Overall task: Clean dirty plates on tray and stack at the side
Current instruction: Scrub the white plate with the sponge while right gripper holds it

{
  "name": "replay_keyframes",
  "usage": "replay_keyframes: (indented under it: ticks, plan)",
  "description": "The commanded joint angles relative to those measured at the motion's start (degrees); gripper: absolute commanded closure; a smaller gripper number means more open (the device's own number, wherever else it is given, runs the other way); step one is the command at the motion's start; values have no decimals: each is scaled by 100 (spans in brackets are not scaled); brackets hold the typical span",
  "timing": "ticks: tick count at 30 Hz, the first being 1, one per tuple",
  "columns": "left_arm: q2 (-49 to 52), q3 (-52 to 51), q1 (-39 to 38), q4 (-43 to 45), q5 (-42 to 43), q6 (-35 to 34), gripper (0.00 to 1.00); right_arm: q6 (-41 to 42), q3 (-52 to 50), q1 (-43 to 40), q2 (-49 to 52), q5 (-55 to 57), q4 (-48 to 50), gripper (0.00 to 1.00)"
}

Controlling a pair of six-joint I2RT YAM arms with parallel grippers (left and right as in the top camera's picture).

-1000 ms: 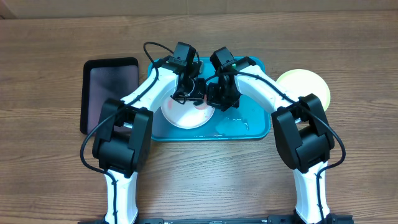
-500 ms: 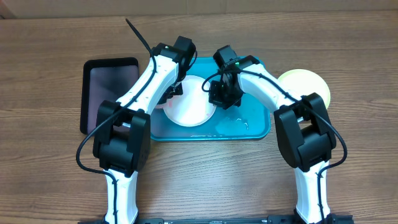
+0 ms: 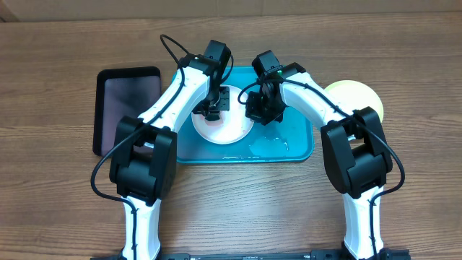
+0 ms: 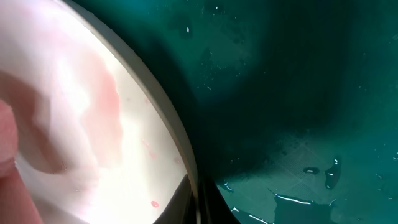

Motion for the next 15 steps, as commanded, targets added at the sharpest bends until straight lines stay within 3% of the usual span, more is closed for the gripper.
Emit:
replay_keyframes:
  ticks: [1, 5, 8, 11, 15]
  plan:
    - [109, -68, -7, 9, -599, -72, 96, 63, -98, -44, 114, 140, 2, 96]
    - [116, -280, -9, 35, -1738, -975, 96, -7, -101, -44, 114, 140, -7, 96]
    - [116, -481, -9, 61, -1836, -1318, 96, -24, -101, -44, 114, 140, -11, 96]
    - [116, -557, -17, 52, -975, -992, 96, -22, -101, -44, 114, 140, -7, 96]
    - [116, -557, -57, 55, 1180, 479, 96, -22, -101, -44, 114, 140, -7, 96]
